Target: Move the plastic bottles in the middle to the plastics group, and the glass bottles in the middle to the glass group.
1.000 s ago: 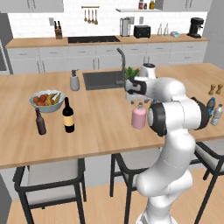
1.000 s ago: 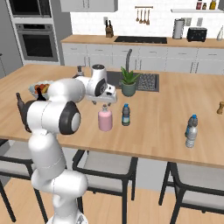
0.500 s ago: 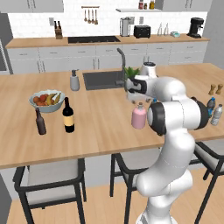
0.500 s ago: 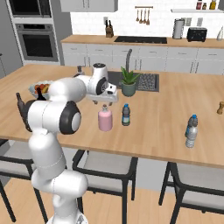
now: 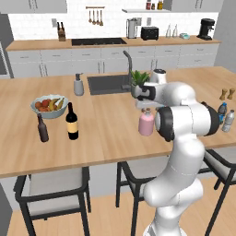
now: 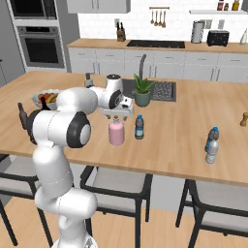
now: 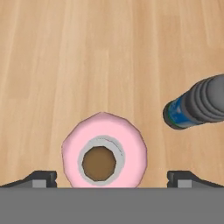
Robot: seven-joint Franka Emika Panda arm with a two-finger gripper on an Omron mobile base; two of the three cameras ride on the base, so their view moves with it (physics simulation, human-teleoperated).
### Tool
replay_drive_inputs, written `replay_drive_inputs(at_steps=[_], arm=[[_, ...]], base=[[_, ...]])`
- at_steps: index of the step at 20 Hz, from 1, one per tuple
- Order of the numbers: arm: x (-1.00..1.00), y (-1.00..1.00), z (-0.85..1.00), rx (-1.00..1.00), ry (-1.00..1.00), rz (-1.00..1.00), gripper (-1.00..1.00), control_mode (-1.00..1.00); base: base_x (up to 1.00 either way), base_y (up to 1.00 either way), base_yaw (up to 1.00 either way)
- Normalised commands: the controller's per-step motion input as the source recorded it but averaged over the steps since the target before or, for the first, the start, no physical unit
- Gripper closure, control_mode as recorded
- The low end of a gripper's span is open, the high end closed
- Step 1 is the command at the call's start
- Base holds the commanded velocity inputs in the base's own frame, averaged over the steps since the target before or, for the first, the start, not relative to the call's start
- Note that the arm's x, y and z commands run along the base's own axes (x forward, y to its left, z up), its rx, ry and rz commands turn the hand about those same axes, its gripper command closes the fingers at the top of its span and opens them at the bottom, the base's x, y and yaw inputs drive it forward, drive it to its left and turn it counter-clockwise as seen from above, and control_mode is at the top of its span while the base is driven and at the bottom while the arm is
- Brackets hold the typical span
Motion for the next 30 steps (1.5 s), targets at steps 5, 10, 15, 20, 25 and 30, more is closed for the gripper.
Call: replay_drive_inputs(at_steps=[5, 10, 15, 20, 25, 30], arm=[[0.04, 0.08, -0.18, 0.0, 0.0, 0.02, -1.0, -1.0], [0.21, 0.0, -0.12, 0.0, 0.0, 0.0, -1.0, -1.0], [0.14, 0.0, 0.0, 0.0, 0.0, 0.0, -1.0, -1.0], [-0.1, 0.0, 0.0, 0.0, 0.0, 0.0, -1.0, -1.0], [-0.16, 0.0, 0.0, 0.0, 0.0, 0.0, -1.0, -1.0], [-0.04, 0.0, -0.11, 0.0, -0.01, 0.0, -1.0, -1.0]], base=[[0.0, 0.0, 0.0], [0.0, 0.0, 0.0], [0.0, 0.0, 0.0], [0.0, 0.0, 0.0], [0.0, 0.0, 0.0], [0.0, 0.0, 0.0]])
